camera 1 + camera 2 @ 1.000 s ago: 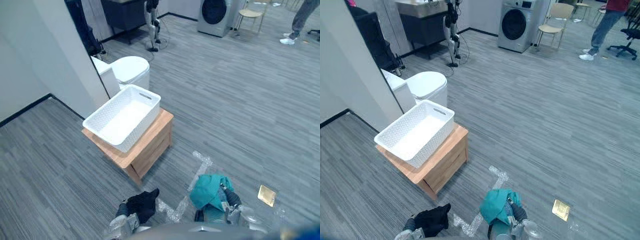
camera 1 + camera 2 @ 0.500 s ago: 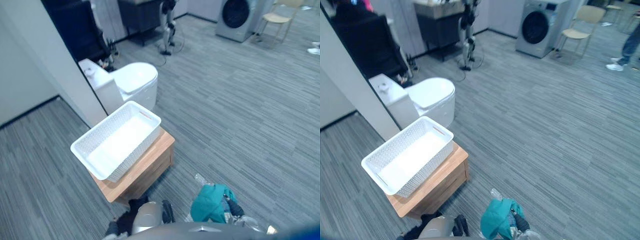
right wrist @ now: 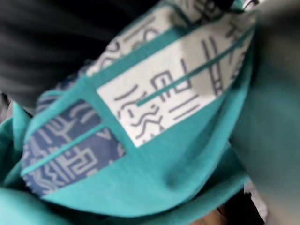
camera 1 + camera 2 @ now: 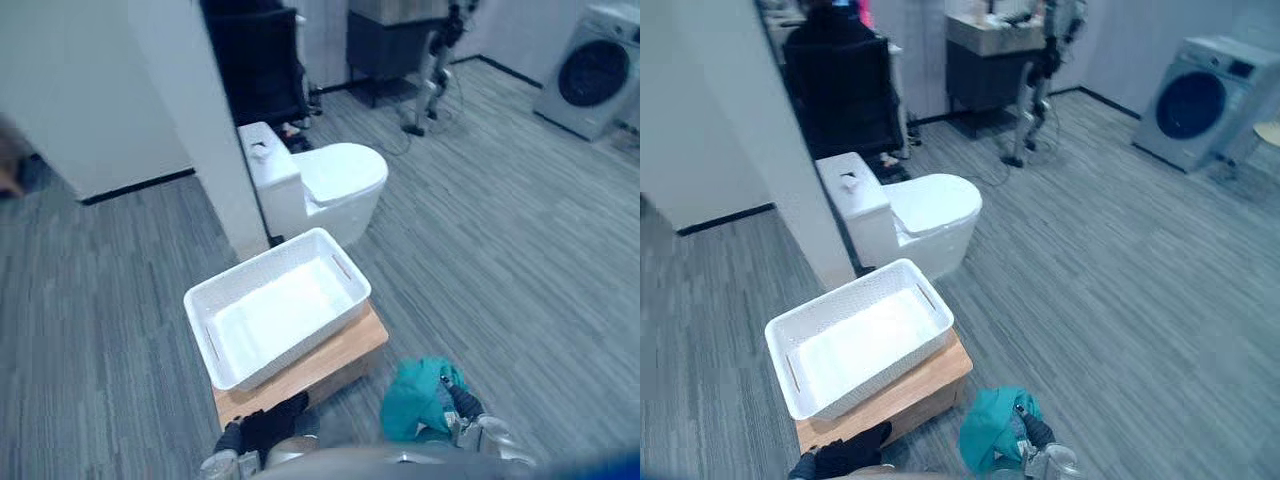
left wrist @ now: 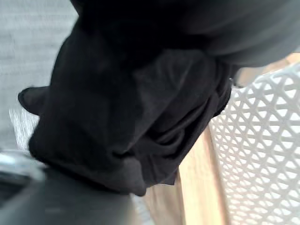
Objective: Tidy the bed and pick cloth on bed and put in laundry
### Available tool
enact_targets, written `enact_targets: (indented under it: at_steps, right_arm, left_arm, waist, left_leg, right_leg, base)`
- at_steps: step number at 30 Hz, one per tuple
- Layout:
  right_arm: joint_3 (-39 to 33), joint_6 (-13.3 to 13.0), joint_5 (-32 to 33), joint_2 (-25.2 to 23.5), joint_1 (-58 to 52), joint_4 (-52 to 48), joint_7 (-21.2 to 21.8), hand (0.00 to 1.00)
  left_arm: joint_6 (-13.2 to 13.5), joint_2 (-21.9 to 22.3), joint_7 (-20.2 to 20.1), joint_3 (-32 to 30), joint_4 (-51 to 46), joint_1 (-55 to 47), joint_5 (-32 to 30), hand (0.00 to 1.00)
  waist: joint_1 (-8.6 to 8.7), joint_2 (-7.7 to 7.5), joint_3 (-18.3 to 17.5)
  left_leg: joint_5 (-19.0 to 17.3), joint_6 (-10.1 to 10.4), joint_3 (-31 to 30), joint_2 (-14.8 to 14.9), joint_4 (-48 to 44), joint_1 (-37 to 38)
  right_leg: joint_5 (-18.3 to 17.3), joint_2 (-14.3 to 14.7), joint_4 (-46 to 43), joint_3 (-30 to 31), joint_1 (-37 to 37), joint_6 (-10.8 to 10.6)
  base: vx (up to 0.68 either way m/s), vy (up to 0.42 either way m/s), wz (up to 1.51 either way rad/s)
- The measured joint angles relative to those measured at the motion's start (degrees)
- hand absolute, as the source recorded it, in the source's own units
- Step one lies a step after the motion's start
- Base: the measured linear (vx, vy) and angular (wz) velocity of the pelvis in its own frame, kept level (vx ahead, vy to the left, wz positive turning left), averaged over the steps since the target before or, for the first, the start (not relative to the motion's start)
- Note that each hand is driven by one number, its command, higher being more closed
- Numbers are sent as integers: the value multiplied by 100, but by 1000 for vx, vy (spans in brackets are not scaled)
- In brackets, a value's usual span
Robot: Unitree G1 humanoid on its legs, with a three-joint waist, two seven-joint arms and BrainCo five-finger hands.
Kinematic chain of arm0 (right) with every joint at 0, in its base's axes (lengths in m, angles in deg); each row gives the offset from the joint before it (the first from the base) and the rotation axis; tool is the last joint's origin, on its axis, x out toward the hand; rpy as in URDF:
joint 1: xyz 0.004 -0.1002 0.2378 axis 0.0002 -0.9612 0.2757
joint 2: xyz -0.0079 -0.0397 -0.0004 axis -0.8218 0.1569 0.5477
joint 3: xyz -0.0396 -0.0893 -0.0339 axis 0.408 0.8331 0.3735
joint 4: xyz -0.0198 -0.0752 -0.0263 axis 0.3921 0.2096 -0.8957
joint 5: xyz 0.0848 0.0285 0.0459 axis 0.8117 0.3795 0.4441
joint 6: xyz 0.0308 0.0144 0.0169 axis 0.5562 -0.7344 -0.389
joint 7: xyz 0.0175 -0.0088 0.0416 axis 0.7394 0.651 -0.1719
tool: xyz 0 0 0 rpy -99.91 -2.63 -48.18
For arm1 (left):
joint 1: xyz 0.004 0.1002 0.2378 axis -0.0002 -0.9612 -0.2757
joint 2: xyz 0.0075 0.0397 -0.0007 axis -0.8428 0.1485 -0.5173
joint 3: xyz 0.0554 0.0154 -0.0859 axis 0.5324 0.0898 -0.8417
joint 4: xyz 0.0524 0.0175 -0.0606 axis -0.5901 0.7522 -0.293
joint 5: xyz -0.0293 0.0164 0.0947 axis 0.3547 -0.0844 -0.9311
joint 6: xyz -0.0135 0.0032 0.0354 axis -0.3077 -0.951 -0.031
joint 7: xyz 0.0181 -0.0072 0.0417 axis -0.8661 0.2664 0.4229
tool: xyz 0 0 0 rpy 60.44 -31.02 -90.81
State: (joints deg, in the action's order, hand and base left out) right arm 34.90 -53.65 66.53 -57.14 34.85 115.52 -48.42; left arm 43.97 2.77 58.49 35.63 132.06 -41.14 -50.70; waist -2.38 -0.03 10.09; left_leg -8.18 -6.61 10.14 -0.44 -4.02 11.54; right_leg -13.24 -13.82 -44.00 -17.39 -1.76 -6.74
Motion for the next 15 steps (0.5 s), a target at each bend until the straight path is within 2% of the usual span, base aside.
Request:
enact_targets:
  at_steps: [1,3,4,5,6,7,8,9,10,12,13,14,15]
  right_arm:
    - [9,-23,0,-7,3,14,2,100]
    - [9,-70,-2,-74,-39,14,-1,100]
    - [14,-76,0,-94,-59,13,-4,100]
    - [122,-79,1,-131,-111,9,-10,100]
    - [184,-76,-1,-252,-168,13,-11,100]
    - [189,-60,-3,-231,-163,29,-19,100]
    - [220,-61,-2,-212,-181,-16,-15,100]
    - [355,-44,-29,-188,-139,-78,7,100]
    - [389,-30,-53,-180,-127,-100,15,100]
    - [507,-1,-58,-196,-158,-129,86,100]
    - [527,50,-81,-232,-179,-124,184,100]
    - [526,59,-98,-244,-175,-117,210,100]
    - [520,86,-110,-265,-192,-98,228,100]
  left_arm:
    - [-19,0,22,-10,25,31,42,100]
    - [-81,31,27,-188,8,123,79,100]
    - [-82,55,29,-286,3,112,72,100]
    - [-81,74,37,-475,-29,88,52,100]
    - [-66,57,77,-673,-77,87,44,100]
    - [-77,152,155,-687,-68,82,44,100]
    - [-63,304,248,-769,-106,-2,64,100]
    - [-65,398,371,-792,-123,-9,73,100]
    - [-63,423,419,-788,-142,-21,89,100]
    - [32,444,539,-765,-191,-34,304,100]
    - [88,430,598,-758,-217,-31,387,100]
    - [89,410,626,-758,-229,-39,444,100]
    - [90,373,646,-755,-257,-76,480,100]
  waist:
    - [-5,-20,10]
    - [-6,-128,49]
    - [-6,-163,29]
    - [-7,-306,-39]
    - [-61,-597,-116]
    - [-104,-494,-92]
    - [-156,-316,-122]
    - [-142,-182,-110]
    - [-130,-144,-123]
    - [-104,-150,-142]
    - [-154,-211,-181]
    - [-164,-221,-199]
    - [-150,-301,-230]
  left_leg:
    - [9,53,-170,47,3,-6]
    - [-39,201,-910,80,-16,-107]
    - [-52,228,-1083,45,-27,-155]
    - [-89,327,-1364,-101,-82,-302]
    - [-145,441,-1470,-329,-198,-427]
    - [-166,493,-1529,-290,-295,-441]
    - [-188,593,-1412,-148,-380,-453]
    - [-225,668,-1398,-28,-446,-475]
    - [-235,699,-1398,35,-442,-465]
    - [-270,797,-1362,201,-411,-451]
    - [-230,873,-1223,262,-358,-472]
    - [-167,894,-1021,273,-318,-486]
    - [-78,878,-697,293,-288,-587]
  right_leg:
    - [0,102,337,164,-10,-2]
    - [13,577,1645,1208,26,-12]
    - [23,678,1914,1470,32,-22]
    - [147,803,2419,1995,36,-6]
    - [30,703,2639,2253,57,236]
    - [-8,720,2575,2118,32,285]
    - [-72,773,2620,1933,73,303]
    - [-65,832,2728,1733,213,343]
    - [-59,861,2803,1634,294,356]
    - [-21,963,3057,1322,578,417]
    - [-2,978,3170,1148,696,446]
    - [3,948,3182,1086,730,451]
    - [11,873,3179,926,743,440]
  base:
    - [-254,5,140]
    - [-245,-76,146]
    - [-211,-189,142]
    - [-117,-330,131]
    - [-88,-318,117]
    - [30,-310,75]
    - [104,-200,50]
    - [151,-202,52]
    - [178,-165,66]
    - [192,-116,65]
    - [183,-53,50]
    - [154,-5,57]
    - [128,74,98]
